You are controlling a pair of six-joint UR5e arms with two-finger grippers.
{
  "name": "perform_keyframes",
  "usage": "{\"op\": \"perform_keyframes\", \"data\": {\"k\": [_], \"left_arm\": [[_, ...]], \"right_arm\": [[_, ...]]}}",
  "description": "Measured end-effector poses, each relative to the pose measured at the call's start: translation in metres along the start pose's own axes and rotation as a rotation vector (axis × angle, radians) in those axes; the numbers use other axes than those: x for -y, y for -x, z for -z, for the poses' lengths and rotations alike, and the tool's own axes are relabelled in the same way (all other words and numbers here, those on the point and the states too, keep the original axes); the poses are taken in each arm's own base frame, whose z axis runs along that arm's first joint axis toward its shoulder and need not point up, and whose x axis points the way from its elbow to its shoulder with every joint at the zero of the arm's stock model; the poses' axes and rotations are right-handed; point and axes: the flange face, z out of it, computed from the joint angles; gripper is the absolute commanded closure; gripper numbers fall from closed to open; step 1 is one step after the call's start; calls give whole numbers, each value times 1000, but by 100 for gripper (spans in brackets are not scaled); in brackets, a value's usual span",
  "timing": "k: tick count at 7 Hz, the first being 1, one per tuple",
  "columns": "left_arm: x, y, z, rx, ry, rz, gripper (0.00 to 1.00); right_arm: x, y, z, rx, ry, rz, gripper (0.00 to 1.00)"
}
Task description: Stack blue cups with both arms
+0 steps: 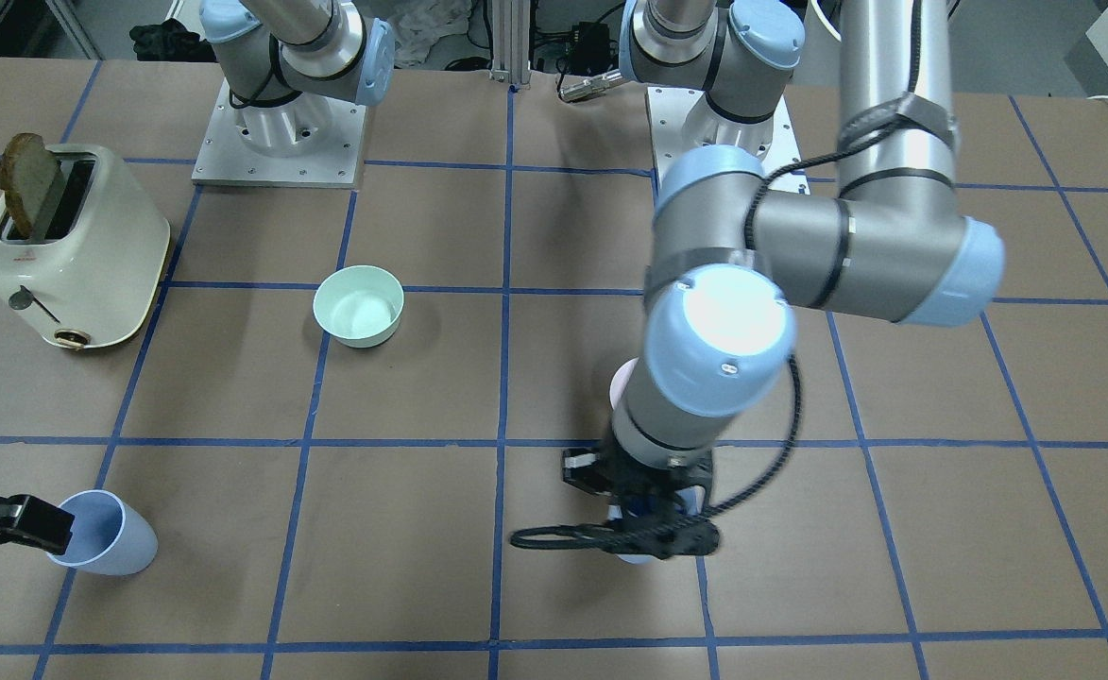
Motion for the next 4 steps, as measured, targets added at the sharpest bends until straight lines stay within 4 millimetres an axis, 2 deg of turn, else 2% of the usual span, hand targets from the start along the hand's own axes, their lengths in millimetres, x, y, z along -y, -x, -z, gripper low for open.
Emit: {"op": "perform_keyframes", "data": {"k": [1,2,3,4], "left_arm": [[-39,-38,-14,13,42,31,100],[-75,-56,-30,27,99,38,100],[-103,-58,-49,46,149,36,100],[-118,-55,-62,62,174,35,61]], "right_arm": [[-1,-13,-8,8,15,8,2],[-5,-24,-18,28,27,14,6],[-9,-28,-27,52,35,17,23],[-11,-29,-35,64,45,22,41]]}}
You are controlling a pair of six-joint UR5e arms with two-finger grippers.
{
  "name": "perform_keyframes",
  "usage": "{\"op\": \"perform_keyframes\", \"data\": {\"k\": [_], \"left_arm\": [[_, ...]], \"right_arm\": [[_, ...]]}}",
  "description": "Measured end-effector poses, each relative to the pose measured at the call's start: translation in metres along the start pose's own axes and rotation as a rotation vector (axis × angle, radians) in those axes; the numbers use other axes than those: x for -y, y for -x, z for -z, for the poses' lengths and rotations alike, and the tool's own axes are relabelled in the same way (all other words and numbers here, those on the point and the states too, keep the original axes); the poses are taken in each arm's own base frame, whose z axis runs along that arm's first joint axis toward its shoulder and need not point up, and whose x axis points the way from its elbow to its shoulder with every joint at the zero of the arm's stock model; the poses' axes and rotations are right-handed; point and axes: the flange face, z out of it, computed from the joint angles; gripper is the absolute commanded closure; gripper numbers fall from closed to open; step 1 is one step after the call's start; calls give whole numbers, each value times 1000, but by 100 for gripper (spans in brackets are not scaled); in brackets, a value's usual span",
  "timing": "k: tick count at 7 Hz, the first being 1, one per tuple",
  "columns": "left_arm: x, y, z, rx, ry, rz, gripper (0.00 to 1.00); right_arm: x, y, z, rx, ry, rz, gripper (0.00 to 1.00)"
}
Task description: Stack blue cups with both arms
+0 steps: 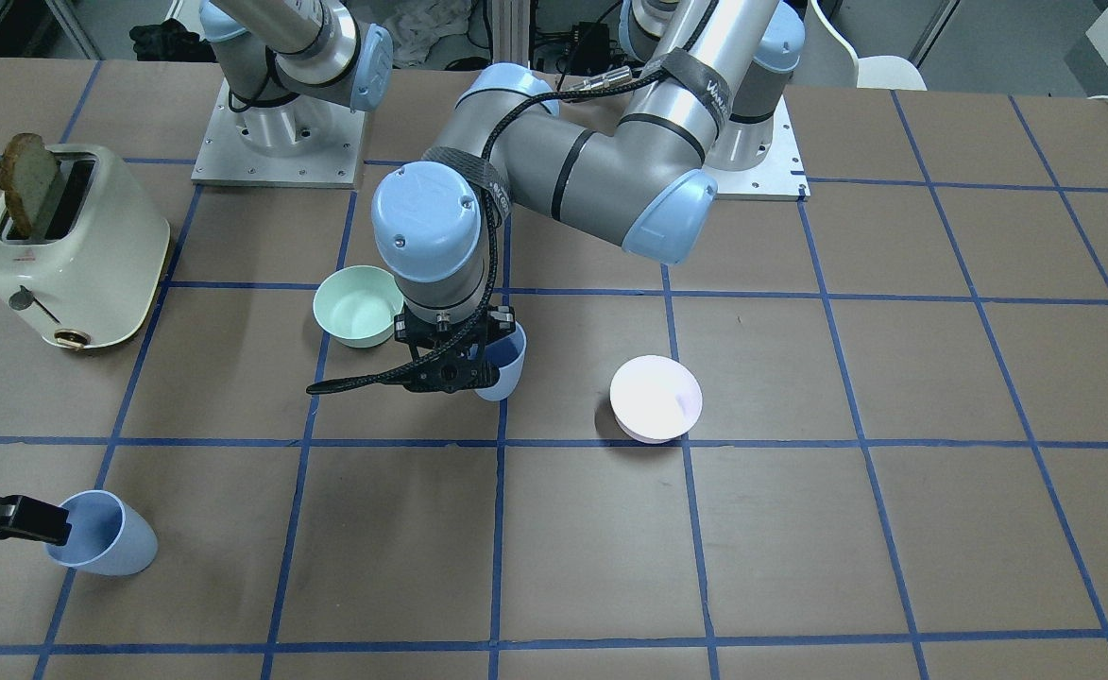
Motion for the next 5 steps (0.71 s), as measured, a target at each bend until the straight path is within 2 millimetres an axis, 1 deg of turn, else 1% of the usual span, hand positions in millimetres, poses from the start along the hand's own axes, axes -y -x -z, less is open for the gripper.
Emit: {"op": "perform_keyframes", "data": {"k": [1,2,3,4,5], "left_arm": [[-4,2,-10,9,10,1,14],[-3,2,-18,12,11,0,0],[1,2,-23,11,8,-3,0],[4,6,-15,-1,-6,-3,0],[5,15,7,-14,-15,9,0]], "right_arm": [[-2,0,-8,6,8,12,58],[-3,0,-15,7,8,26,68],[-3,0,-20,7,5,34,85],[-2,0,-23,6,1,37,94],[-2,-1,-23,6,-1,39,99]]}}
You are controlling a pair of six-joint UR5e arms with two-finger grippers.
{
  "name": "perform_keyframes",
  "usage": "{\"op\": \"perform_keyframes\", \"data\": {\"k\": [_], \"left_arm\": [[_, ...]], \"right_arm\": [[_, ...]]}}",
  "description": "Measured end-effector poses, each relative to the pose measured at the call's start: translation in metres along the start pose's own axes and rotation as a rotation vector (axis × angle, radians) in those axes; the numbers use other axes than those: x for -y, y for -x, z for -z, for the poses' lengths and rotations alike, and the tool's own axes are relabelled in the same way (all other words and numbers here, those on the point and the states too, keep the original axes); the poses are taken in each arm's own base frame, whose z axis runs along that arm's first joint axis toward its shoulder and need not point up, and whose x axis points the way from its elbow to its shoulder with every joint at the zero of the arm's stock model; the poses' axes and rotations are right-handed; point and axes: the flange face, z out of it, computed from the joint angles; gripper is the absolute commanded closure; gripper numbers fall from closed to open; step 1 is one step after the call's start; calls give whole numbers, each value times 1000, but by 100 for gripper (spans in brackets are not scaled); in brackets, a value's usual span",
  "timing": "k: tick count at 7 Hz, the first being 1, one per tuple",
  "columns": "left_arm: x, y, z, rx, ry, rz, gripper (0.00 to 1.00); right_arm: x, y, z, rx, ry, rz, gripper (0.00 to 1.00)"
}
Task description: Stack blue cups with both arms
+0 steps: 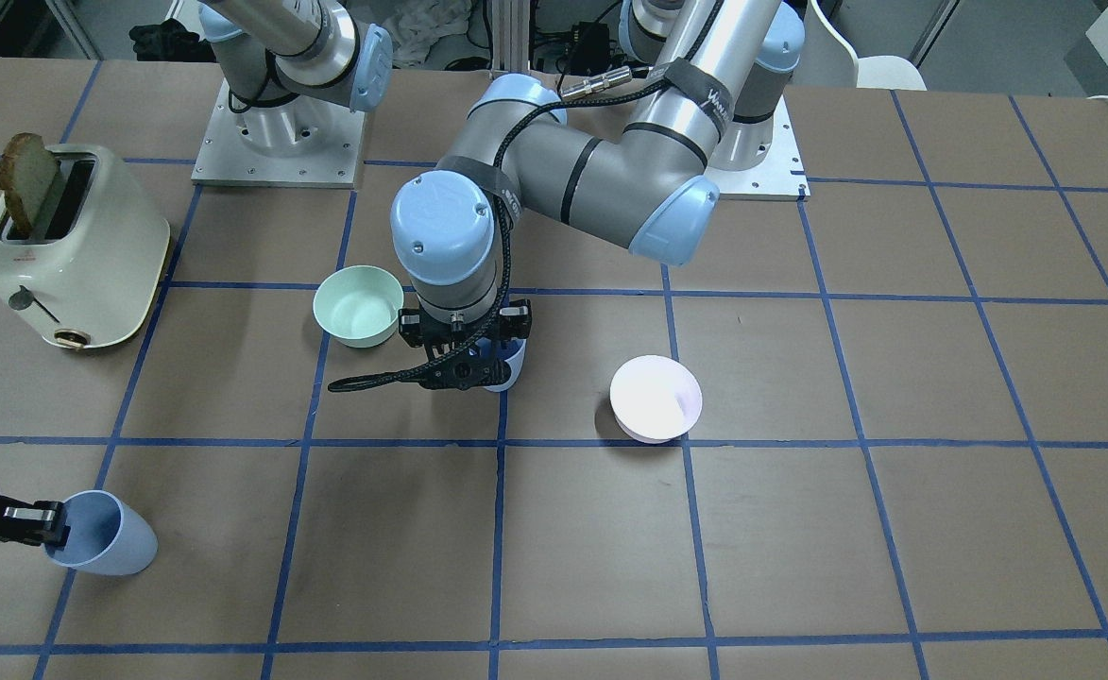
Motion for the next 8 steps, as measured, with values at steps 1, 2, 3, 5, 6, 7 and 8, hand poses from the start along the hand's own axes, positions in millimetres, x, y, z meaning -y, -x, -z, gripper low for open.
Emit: {"op": "perform_keyframes", "data": {"k": [1,2,3,5,6,7,8], "left_arm": [[-3,12,31,-10,11,18,0],[-8,26,67,-33,23,31,0],[-7,46,103,-74,8,28,0],[10,119,163,-121,-78,-18,0],[20,159,182,-119,-121,-32,0],[25,193,198,-117,-157,-35,0],[24,214,208,-116,-178,-32,0]], "right_arm": [[0,1,3,-1,-4,3,100],[-1,5,12,-5,-15,8,100],[-6,17,33,-12,-33,18,100],[-26,68,85,-18,-49,46,100],[-41,109,108,-11,-49,58,100],[-61,163,127,0,-53,59,100],[-86,217,138,7,-60,42,100]]}}
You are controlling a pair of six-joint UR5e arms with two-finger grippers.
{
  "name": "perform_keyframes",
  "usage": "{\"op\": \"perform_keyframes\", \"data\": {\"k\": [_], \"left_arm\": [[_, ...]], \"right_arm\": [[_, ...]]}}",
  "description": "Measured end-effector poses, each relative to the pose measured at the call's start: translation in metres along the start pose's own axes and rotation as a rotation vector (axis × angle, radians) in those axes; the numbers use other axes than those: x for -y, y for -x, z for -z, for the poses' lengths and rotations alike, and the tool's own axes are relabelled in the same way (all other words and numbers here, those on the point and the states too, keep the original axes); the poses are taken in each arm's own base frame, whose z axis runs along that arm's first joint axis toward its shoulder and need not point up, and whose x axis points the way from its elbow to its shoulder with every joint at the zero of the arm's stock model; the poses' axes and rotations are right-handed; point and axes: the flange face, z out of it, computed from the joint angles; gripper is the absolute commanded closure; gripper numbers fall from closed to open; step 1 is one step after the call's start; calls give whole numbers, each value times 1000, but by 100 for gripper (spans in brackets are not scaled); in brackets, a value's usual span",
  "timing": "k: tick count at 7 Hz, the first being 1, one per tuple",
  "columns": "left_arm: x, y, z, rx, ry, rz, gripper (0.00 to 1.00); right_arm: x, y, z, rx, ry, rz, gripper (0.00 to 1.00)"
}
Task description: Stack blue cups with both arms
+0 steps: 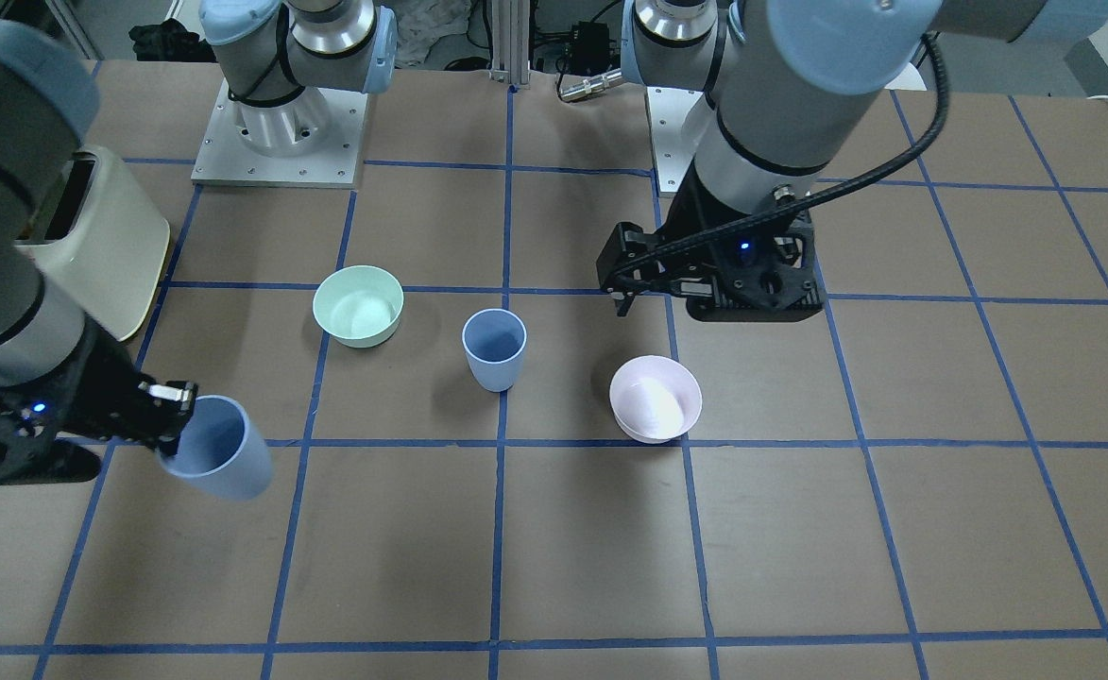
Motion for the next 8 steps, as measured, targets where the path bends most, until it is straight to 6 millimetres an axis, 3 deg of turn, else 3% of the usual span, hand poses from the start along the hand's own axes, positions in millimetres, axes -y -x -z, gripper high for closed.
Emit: {"op": "perform_keyframes", "data": {"k": [2,4,6,8], "left_arm": [[-19,16,3,4,-1,1,0],[-42,26,0,6,-19,-13,0],[-47,37,3,8,-33,-11,0],[-47,40,4,8,-37,-7,0]], "right_arm": [[-63,106,4,2,3,-62,100],[-115,171,-15,5,-14,-117,100],[-142,196,-34,-3,-32,-134,100],[-160,204,-44,-6,-27,-123,100]]}}
